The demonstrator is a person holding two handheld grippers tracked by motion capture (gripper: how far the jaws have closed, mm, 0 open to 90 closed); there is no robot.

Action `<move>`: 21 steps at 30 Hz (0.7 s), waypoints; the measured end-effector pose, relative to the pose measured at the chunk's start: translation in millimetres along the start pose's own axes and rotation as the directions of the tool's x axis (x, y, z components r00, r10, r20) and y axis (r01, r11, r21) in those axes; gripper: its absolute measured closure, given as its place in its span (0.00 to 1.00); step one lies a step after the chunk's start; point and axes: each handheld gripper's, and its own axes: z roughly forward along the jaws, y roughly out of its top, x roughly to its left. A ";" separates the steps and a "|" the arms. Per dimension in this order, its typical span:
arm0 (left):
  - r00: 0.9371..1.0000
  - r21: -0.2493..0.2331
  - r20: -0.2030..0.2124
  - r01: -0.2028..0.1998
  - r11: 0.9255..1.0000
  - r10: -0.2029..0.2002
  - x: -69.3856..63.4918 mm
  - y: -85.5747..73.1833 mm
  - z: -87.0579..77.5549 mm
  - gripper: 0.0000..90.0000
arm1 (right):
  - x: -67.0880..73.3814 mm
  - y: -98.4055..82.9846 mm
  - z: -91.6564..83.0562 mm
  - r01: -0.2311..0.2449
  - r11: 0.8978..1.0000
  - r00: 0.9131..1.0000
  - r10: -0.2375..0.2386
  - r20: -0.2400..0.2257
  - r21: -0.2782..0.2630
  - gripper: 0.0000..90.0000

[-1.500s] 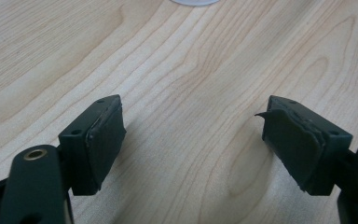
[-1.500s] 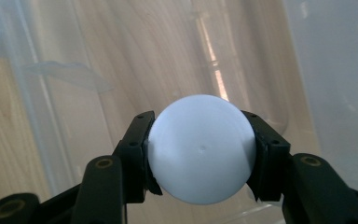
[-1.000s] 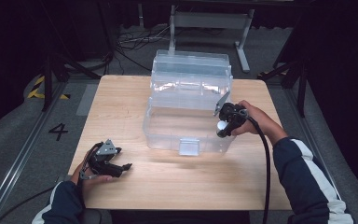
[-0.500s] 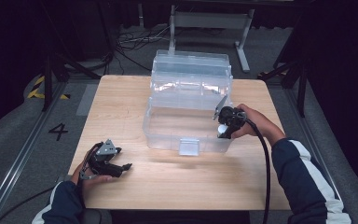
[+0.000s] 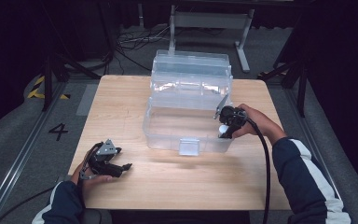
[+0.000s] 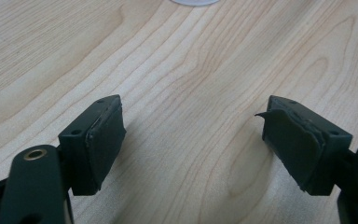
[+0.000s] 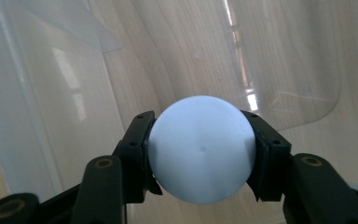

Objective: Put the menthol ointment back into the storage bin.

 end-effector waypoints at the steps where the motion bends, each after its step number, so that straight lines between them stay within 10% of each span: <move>1: 1.000 0.000 0.000 0.000 1.000 0.000 0.0 0.0 0.0 0.23 | -0.5 -0.1 0.3 -0.004 1.000 1.000 0.004 -0.001 0.002 0.56; 21: 1.000 0.000 0.000 0.000 1.000 0.000 0.0 0.0 0.0 0.23 | -1.7 -1.5 -0.7 -0.008 1.000 1.000 0.008 0.002 0.006 0.51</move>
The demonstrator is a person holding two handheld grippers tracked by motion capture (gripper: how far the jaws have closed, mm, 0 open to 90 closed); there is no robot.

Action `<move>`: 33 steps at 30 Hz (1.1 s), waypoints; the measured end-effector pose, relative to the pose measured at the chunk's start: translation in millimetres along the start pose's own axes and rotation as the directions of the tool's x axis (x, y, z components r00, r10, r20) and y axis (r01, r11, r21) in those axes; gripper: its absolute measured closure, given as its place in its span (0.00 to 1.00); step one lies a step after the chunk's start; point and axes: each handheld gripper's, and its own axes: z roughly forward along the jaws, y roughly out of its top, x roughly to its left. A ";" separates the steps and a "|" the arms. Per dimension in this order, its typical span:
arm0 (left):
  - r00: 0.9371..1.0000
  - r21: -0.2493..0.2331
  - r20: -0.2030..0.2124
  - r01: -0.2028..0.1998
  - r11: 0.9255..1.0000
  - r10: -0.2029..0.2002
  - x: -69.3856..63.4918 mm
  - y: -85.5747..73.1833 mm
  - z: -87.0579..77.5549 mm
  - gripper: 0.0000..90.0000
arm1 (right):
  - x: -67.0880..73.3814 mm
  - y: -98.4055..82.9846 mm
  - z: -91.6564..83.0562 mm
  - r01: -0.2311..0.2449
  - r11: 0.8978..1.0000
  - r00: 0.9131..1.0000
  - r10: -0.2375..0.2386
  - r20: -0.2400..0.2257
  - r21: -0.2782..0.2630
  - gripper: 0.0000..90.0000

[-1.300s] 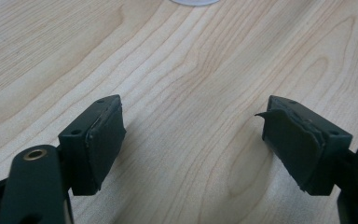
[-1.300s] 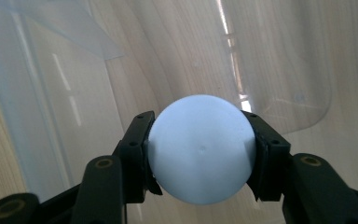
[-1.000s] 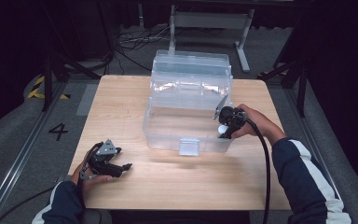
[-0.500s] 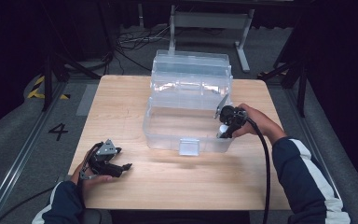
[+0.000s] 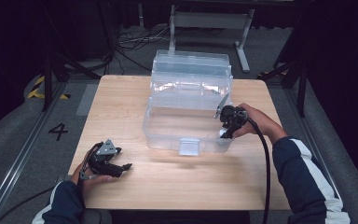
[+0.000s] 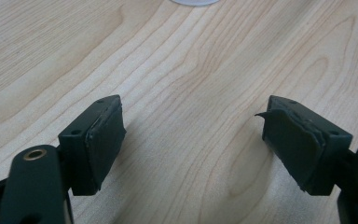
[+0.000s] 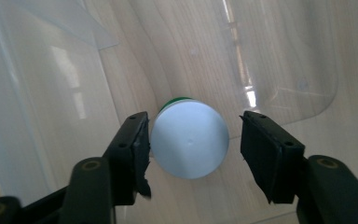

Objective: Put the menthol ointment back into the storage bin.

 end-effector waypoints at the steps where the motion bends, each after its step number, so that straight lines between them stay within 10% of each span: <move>1: 1.000 0.000 0.000 0.000 1.000 0.000 0.0 0.0 0.0 0.23 | 0.0 0.0 0.0 0.000 1.000 1.000 0.000 0.000 0.000 0.51; 33: 1.000 0.000 0.000 0.000 1.000 0.000 -0.1 0.0 0.1 0.23 | 5.5 -3.9 -15.7 -0.006 0.998 1.000 0.008 0.025 -0.061 0.50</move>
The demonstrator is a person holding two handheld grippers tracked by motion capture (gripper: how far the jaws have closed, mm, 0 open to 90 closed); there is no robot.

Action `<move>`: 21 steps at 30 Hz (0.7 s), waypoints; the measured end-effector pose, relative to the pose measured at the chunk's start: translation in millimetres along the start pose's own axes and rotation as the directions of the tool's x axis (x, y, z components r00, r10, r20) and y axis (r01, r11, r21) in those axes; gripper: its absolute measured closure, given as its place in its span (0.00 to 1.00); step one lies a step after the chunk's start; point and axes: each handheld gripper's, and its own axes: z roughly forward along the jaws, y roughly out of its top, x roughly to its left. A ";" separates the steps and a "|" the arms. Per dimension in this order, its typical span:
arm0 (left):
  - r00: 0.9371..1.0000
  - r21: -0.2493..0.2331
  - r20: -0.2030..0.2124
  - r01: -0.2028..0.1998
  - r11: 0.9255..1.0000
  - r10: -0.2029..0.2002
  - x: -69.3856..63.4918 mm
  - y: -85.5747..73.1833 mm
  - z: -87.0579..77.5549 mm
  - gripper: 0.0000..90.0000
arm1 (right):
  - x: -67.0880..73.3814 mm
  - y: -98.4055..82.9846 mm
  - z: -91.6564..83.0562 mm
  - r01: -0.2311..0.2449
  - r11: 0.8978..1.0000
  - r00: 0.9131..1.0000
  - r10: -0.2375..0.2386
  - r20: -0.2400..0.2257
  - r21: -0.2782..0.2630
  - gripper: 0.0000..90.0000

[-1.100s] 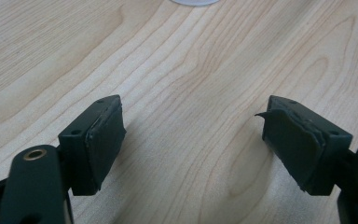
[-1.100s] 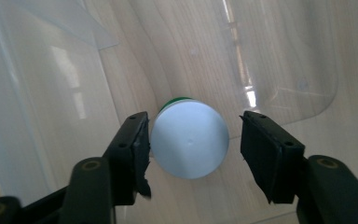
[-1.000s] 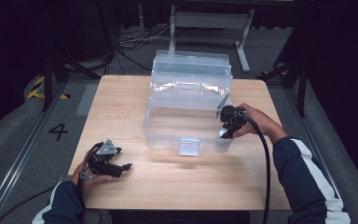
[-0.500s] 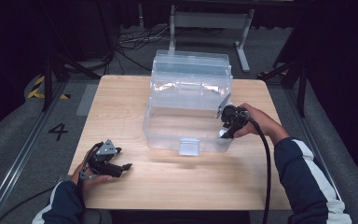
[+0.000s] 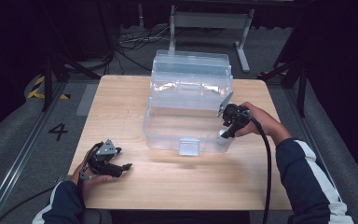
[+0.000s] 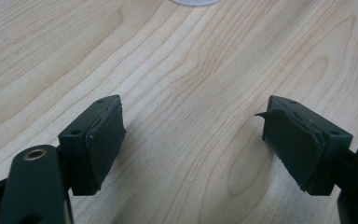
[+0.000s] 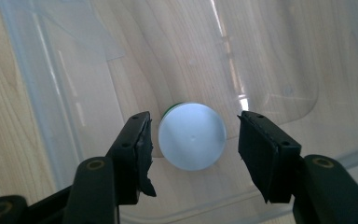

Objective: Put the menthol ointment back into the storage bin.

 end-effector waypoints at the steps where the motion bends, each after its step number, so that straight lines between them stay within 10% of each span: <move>1: 1.000 0.000 0.000 0.000 1.000 0.000 0.0 0.0 0.0 0.23 | 0.0 0.0 0.0 0.000 1.000 1.000 0.000 0.000 0.000 0.50; 21: 1.000 0.000 -0.005 0.011 1.000 -0.011 0.0 0.5 0.4 0.24 | -2.0 -12.2 -31.5 -0.025 0.961 0.996 0.048 0.077 -0.277 0.48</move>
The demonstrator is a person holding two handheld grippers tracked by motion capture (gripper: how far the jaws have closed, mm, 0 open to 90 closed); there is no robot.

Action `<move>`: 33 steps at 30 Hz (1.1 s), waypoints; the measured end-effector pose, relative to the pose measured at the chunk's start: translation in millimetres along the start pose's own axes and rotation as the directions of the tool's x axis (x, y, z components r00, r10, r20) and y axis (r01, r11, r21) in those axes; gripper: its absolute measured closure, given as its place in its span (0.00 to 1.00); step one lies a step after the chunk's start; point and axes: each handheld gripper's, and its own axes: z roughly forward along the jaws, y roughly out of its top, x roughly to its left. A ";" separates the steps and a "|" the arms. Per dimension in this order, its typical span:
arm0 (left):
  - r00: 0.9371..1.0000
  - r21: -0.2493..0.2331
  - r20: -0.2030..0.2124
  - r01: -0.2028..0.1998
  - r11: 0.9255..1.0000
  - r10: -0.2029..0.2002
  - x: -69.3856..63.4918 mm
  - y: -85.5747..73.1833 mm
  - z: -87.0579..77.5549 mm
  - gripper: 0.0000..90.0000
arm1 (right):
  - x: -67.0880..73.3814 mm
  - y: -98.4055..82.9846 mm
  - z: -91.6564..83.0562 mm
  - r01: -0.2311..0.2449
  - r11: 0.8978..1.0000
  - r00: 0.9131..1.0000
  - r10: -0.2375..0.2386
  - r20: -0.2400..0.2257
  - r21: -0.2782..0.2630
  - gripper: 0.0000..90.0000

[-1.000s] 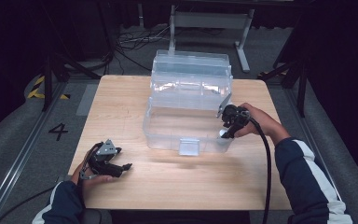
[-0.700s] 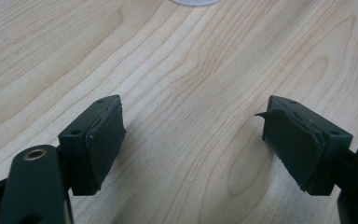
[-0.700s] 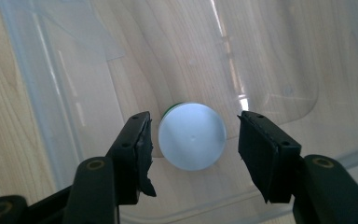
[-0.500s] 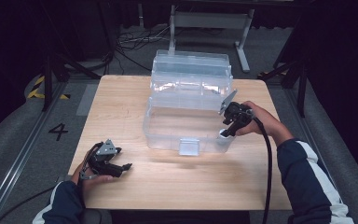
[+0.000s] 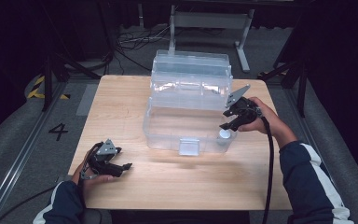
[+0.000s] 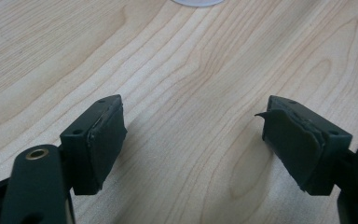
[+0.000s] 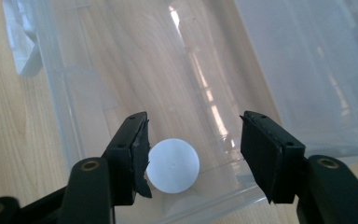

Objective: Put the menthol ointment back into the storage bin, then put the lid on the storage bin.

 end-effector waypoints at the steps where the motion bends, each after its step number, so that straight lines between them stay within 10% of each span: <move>1: 1.000 0.000 -0.004 -0.003 1.000 0.003 0.2 0.1 -0.1 0.24 | -0.4 -0.3 -1.1 0.004 1.000 1.000 -0.004 0.004 -0.011 0.48; 17: 1.000 0.040 -0.020 0.013 0.999 -0.012 -0.9 8.1 -2.6 0.30 | 0.2 1.4 -21.4 0.013 0.994 0.999 -0.008 0.052 -0.110 0.48; 33: 0.996 -0.100 -0.021 -0.091 0.991 0.089 -18.6 72.2 -18.3 0.32 | -19.3 3.9 -52.7 -0.030 0.973 0.987 0.065 0.147 -0.229 0.47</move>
